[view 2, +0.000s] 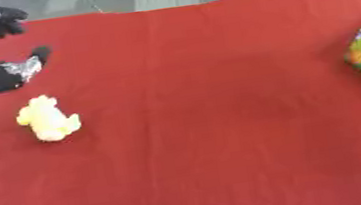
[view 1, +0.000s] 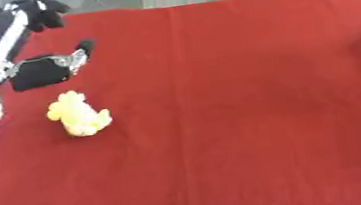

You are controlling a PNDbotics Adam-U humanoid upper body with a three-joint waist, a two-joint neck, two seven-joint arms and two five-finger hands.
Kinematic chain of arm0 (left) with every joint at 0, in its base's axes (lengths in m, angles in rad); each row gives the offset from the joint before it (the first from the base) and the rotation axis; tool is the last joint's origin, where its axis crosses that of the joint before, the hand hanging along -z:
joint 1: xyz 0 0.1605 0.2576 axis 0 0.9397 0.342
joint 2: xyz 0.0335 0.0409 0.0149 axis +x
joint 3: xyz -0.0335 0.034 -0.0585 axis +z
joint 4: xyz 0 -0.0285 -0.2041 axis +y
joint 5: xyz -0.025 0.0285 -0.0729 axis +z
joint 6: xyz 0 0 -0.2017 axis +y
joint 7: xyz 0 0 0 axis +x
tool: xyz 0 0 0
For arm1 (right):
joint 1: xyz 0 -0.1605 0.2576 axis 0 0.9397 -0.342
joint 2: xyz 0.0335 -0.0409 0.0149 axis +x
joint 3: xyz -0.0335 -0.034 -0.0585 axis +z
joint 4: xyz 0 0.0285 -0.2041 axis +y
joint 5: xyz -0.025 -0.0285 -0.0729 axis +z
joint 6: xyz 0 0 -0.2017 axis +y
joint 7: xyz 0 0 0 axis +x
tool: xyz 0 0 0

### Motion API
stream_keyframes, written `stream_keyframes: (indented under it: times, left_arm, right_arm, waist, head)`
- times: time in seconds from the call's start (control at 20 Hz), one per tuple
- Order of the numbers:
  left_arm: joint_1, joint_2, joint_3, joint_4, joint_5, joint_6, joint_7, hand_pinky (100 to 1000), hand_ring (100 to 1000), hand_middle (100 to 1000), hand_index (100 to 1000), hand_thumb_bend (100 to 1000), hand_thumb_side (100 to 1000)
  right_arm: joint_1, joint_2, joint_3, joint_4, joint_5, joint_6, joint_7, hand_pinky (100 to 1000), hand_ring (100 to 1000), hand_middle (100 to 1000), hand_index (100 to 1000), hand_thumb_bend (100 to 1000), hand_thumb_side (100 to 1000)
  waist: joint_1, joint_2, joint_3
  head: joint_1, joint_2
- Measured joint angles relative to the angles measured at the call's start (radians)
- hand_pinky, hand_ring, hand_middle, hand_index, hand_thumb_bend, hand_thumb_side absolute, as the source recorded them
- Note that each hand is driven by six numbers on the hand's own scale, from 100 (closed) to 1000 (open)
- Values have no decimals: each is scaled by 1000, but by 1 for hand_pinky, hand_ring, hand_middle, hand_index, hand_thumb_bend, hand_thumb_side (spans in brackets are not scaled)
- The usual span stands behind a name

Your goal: Pick up the objects with one hand, pass them to the other hand, and then place them into the box on the other side of the table.

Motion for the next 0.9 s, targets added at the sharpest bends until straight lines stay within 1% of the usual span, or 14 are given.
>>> stream_keyframes:
  times: [0.05, 0.1, 0.15, 0.2, 0.3, 0.45, 0.65, 0.8, 0.85, 0.9]
  left_arm:
    - [-3, 10, -4, 5, 0, -8, -28, 804, 760, 671, 848, 439, 427]
    - [-6, 18, -7, 12, 1, -17, -58, 806, 766, 681, 842, 494, 420]
    - [-8, 25, -10, 19, 1, -27, -90, 806, 768, 684, 842, 505, 415]
    - [-13, 31, -12, 26, 1, -36, -122, 806, 772, 692, 839, 536, 392]
    - [-19, 45, -15, 39, -1, -55, -185, 808, 777, 701, 836, 556, 380]
    - [-32, 57, -15, 58, -11, -75, -263, 810, 781, 708, 838, 562, 363]
    - [-38, 67, -15, 82, -27, -86, -323, 816, 793, 729, 839, 588, 339]
    - [-38, 80, -21, 104, -47, -95, -366, 817, 798, 739, 834, 596, 284]
    - [-39, 81, -23, 111, -56, -99, -379, 817, 799, 742, 828, 590, 238]
    - [-41, 81, -26, 118, -64, -102, -391, 817, 800, 744, 824, 592, 211]
  right_arm:
    - [0, 0, 0, 0, 1, 1, 1, 988, 1000, 780, 922, 100, 384]
    - [1, 0, 1, 0, 2, 1, 1, 988, 1000, 780, 922, 100, 378]
    - [1, 0, 2, 0, 3, 1, 1, 988, 1000, 780, 922, 100, 376]
    - [1, 0, 3, 0, 3, 1, 1, 988, 1000, 780, 922, 100, 377]
    - [1, 0, 5, 0, 3, 0, 2, 988, 1000, 779, 921, 100, 383]
    - [1, 0, 6, 0, 3, 0, 2, 988, 1000, 779, 921, 100, 382]
    - [1, 0, 6, 0, 7, -2, 4, 988, 1000, 779, 920, 100, 379]
    - [3, 0, 6, 0, 11, -4, 4, 988, 1000, 778, 920, 100, 381]
    - [6, 0, 7, 1, 12, -5, 4, 988, 1000, 778, 920, 100, 386]
    - [9, 0, 8, 1, 13, -5, 4, 988, 1000, 779, 920, 100, 387]
  waist:
    - [0, 0, -1]
    - [0, 0, -1]
    - [0, 0, -1]
    - [0, 0, -2]
    - [0, 0, -2]
    - [0, 0, -1]
    - [0, 0, -1]
    - [0, 0, -1]
    - [0, 0, -1]
    - [0, 0, -1]
  head:
    - [1, 0]
    - [2, 0]
    - [3, 0]
    - [4, 1]
    - [5, 1]
    - [8, 5]
    - [9, 8]
    - [11, 8]
    - [12, 8]
    - [13, 8]
